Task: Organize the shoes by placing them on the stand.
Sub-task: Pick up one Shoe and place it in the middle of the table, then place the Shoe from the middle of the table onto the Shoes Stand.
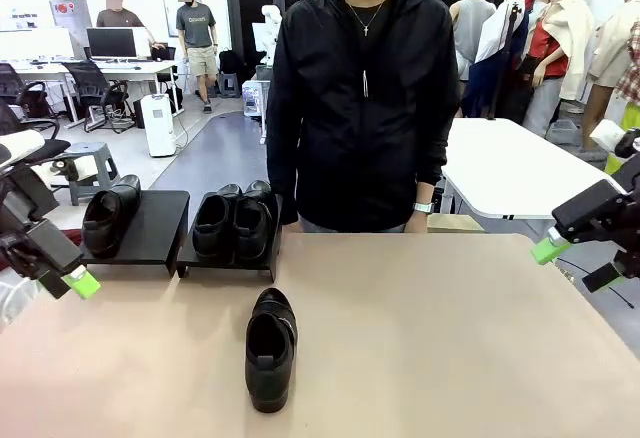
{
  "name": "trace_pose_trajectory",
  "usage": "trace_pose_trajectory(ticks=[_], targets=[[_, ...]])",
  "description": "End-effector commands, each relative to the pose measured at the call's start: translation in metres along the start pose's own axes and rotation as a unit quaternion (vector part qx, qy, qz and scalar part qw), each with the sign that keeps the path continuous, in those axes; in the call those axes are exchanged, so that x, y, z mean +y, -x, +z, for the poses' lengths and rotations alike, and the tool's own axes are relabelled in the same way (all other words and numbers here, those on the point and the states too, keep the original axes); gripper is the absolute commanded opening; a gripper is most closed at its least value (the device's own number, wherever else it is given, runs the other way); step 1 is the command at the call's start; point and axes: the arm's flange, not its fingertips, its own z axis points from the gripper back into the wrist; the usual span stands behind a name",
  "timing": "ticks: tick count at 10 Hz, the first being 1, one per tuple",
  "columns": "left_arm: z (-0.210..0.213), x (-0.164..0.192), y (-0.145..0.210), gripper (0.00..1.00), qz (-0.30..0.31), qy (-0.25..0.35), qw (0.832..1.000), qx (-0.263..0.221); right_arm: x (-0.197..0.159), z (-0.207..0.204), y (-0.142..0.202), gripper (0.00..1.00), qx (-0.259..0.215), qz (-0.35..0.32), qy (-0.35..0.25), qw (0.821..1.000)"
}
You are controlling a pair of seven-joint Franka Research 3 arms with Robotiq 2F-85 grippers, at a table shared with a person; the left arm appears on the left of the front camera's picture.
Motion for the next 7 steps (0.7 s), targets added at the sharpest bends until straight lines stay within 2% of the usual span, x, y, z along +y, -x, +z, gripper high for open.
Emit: trace_pose_trajectory(ticks=[1, 7], targets=[[0.0007, 0.0005, 0.0001, 1.0, 0.003, -0.001, 1.0, 0.0, -0.0013, 0.0055, -0.0005, 1.0, -0.002, 0.004, -0.01, 1.0], [0.0007, 0.0005, 0.0001, 1.0, 0.003, -0.001, 1.0, 0.0, -0.0013, 0.0055, -0.0005, 1.0, -0.002, 0.004, -0.01, 1.0]])
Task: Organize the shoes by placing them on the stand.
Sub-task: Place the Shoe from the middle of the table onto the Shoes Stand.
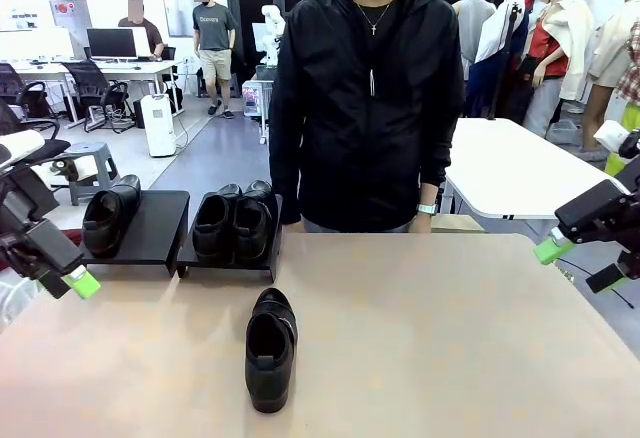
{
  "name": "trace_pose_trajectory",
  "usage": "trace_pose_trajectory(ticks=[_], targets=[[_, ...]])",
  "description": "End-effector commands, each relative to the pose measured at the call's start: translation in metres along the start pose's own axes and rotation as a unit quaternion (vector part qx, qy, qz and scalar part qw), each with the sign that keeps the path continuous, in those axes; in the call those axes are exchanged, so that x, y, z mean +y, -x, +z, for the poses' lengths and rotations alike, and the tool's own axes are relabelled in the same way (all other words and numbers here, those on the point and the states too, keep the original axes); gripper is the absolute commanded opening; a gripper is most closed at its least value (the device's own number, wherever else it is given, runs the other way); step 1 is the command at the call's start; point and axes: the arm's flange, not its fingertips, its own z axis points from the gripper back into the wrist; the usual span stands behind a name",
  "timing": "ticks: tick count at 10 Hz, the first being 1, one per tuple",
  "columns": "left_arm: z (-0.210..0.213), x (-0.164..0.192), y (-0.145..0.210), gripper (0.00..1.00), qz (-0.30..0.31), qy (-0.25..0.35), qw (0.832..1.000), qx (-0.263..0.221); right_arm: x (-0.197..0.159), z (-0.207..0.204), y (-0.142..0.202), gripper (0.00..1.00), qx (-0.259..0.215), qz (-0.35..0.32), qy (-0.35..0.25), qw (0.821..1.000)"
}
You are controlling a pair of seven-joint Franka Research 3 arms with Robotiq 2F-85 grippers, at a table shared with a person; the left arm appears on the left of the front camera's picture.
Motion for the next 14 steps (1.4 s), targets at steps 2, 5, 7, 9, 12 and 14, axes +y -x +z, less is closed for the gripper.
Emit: trace_pose_trajectory(ticks=[2, 5, 7, 9, 12, 14], targets=[[-0.01, -0.042, -0.018, 1.0, 0.078, -0.051, 0.995, 0.03, 0.002, 0.003, -0.001, 1.0, 0.001, 0.012, -0.012, 1.0], [-0.109, -0.143, -0.092, 1.0, 0.231, -0.176, 0.954, 0.078, 0.002, 0.003, -0.001, 1.0, 0.001, 0.012, -0.012, 1.0], [-0.14, -0.164, -0.115, 1.0, 0.308, -0.196, 0.929, 0.062, 0.002, 0.003, -0.001, 1.0, 0.001, 0.012, -0.012, 1.0], [-0.15, -0.174, -0.088, 1.0, 0.251, -0.193, 0.947, 0.057, 0.002, 0.003, -0.001, 1.0, 0.001, 0.012, -0.012, 1.0], [-0.159, -0.179, -0.104, 1.0, 0.278, -0.194, 0.939, 0.064, 0.002, 0.003, -0.001, 1.0, 0.001, 0.012, -0.012, 1.0], [-0.187, -0.155, -0.128, 1.0, 0.32, -0.209, 0.924, -0.008, 0.002, 0.003, -0.001, 1.0, 0.001, 0.012, -0.012, 1.0]])
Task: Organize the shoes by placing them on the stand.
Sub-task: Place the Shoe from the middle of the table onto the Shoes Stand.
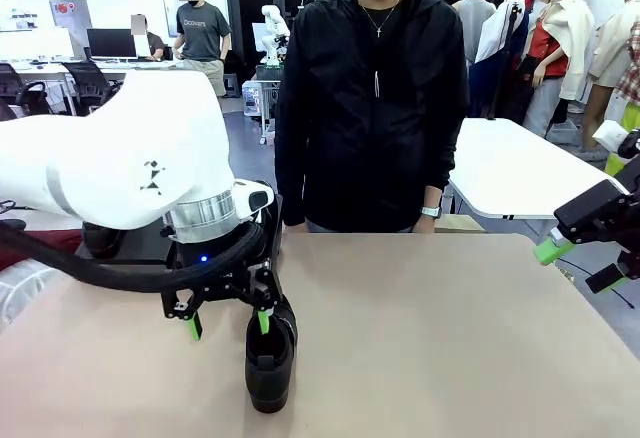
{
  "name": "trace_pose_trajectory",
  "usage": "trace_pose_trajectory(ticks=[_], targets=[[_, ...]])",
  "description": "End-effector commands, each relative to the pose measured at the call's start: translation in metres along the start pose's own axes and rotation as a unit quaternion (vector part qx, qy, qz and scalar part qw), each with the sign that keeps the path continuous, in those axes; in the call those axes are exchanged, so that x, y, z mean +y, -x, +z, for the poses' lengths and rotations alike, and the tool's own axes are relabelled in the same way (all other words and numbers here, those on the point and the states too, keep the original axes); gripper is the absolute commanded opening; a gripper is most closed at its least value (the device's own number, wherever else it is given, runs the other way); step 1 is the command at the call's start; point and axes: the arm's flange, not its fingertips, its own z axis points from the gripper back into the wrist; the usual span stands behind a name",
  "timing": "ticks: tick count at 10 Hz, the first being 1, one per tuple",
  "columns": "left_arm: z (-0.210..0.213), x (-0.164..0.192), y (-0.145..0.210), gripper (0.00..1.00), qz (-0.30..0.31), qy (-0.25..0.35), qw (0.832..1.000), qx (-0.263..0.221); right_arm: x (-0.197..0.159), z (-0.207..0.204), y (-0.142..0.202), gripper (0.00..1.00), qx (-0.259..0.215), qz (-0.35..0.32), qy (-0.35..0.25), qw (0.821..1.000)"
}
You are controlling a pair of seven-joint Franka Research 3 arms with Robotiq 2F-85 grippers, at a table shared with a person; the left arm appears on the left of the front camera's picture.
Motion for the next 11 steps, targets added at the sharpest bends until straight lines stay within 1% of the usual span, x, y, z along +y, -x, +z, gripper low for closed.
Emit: trace_pose_trajectory(ticks=[1, 3, 4, 5, 6, 7, 8, 9, 11], targets=[[-0.04, -0.005, -0.034, 1.0, 0.023, 0.003, 0.999, -0.022, 0.001, 0.004, -0.001, 1.0, 0.001, 0.011, -0.014, 1.0], [-0.074, 0.0, -0.052, 1.0, 0.046, -0.016, 0.999, -0.012, 0.001, 0.004, -0.001, 1.0, 0.001, 0.011, -0.014, 1.0], [-0.09, 0.003, -0.056, 1.0, 0.053, -0.012, 0.999, -0.003, 0.001, 0.004, -0.001, 1.0, 0.001, 0.011, -0.014, 1.0], [-0.106, 0.002, -0.061, 1.0, 0.07, -0.019, 0.997, -0.016, 0.001, 0.004, -0.001, 1.0, 0.001, 0.011, -0.014, 1.0], [-0.118, 0.001, -0.063, 1.0, 0.072, -0.038, 0.997, -0.015, 0.001, 0.004, -0.001, 1.0, 0.001, 0.011, -0.014, 1.0], [-0.121, 0.001, -0.064, 1.0, 0.067, -0.036, 0.997, -0.007, 0.001, 0.004, -0.001, 1.0, 0.001, 0.011, -0.014, 1.0], [-0.121, 0.0, -0.065, 0.4, 0.072, -0.054, 0.996, -0.013, 0.001, 0.004, -0.001, 1.0, 0.001, 0.011, -0.014, 1.0], [-0.118, 0.0, -0.064, 0.0, 0.073, -0.048, 0.996, -0.017, 0.001, 0.004, -0.001, 1.0, 0.001, 0.011, -0.014, 1.0], [-0.117, 0.001, -0.065, 0.0, 0.075, -0.044, 0.996, -0.019, 0.001, 0.004, -0.001, 1.0, 0.001, 0.011, -0.014, 1.0]])
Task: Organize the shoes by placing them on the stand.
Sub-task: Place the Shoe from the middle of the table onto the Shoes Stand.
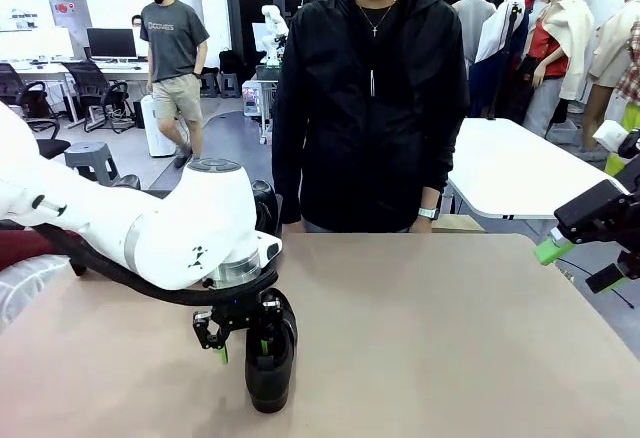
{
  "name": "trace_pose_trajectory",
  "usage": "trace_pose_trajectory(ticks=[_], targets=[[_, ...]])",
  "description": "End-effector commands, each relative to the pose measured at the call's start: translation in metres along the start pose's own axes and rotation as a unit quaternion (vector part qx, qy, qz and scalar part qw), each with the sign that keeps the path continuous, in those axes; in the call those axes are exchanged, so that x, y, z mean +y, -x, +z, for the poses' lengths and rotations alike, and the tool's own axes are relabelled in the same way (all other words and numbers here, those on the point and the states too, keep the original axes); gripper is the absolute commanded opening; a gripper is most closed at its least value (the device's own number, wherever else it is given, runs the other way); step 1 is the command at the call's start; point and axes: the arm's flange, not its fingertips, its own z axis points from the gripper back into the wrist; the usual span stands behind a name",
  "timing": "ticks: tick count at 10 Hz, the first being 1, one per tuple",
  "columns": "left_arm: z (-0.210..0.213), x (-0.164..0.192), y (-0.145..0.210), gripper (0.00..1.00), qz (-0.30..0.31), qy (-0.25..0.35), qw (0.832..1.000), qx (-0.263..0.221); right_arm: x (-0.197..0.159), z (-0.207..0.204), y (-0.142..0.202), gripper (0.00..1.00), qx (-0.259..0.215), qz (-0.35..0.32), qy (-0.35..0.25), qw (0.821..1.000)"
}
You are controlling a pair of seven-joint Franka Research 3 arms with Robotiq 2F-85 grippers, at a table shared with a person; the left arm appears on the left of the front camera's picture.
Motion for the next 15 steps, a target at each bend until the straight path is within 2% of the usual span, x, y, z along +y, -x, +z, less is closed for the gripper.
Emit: trace_pose_trajectory(ticks=[1, 7, 8, 9, 10, 11, 12, 13, 14, 15], targets=[[0.002, -0.004, -0.001, 0.0, 0.009, -0.013, 1.0, -0.009, 0.001, 0.003, -0.001, 1.0, 0.001, 0.011, -0.014, 1.0], [0.012, 0.0, 0.008, 0.0, -0.013, 0.002, 0.999, -0.034, 0.001, 0.003, -0.001, 1.0, 0.001, 0.011, -0.014, 1.0], [0.023, 0.002, 0.015, 0.0, -0.038, 0.003, 0.999, -0.038, 0.001, 0.003, -0.001, 1.0, 0.001, 0.011, -0.014, 1.0], [0.039, 0.006, 0.028, 0.0, -0.104, -0.005, 0.994, -0.037, 0.001, 0.003, -0.001, 1.0, 0.001, 0.011, -0.014, 1.0], [0.056, 0.013, 0.046, 0.0, -0.19, -0.025, 0.981, -0.02, 0.001, 0.003, -0.001, 1.0, 0.001, 0.011, -0.014, 1.0], [0.07, 0.02, 0.062, 0.0, -0.265, -0.069, 0.962, -0.011, 0.001, 0.003, -0.001, 1.0, 0.001, 0.011, -0.014, 1.0], [0.083, 0.03, 0.079, 0.0, -0.354, -0.079, 0.932, -0.001, 0.001, 0.003, -0.001, 1.0, 0.001, 0.011, -0.014, 1.0], [0.096, 0.042, 0.09, 0.0, -0.411, -0.076, 0.909, -0.005, 0.001, 0.003, -0.001, 1.0, 0.001, 0.011, -0.014, 1.0], [0.115, 0.06, 0.099, 0.0, -0.436, -0.056, 0.898, -0.032, 0.001, 0.003, -0.001, 1.0, 0.001, 0.011, -0.014, 1.0], [0.139, 0.085, 0.104, 0.0, -0.427, -0.019, 0.901, -0.071, 0.001, 0.003, -0.001, 1.0, 0.001, 0.011, -0.014, 1.0]])
